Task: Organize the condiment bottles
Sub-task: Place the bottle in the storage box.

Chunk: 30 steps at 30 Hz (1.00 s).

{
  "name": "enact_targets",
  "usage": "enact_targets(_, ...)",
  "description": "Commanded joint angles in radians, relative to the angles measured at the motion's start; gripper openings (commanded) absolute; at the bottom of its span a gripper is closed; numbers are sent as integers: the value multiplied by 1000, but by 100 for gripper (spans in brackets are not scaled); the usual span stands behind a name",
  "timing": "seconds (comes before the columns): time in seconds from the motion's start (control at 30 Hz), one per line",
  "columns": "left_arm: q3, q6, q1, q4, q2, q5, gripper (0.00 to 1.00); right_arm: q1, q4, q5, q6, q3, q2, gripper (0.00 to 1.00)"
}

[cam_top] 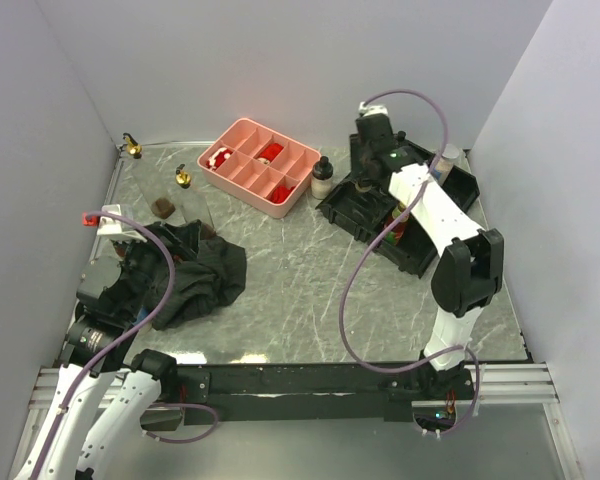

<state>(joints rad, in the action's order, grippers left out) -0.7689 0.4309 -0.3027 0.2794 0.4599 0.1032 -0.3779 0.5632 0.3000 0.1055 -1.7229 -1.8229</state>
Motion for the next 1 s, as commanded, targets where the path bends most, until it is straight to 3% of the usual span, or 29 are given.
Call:
enact_targets(0.0, -17, -14, -3, -14, 0, 12, 97, 74, -34, 48, 3, -83, -18, 28)
enact_targets(0.43, -12, -15, -3, -16, 2, 26, 96, 175, -82, -68, 33, -151, -127, 28)
enact_targets(0.97, -12, -9, -3, -23, 2, 6, 96, 188, -184, -65, 56, -60, -127, 27)
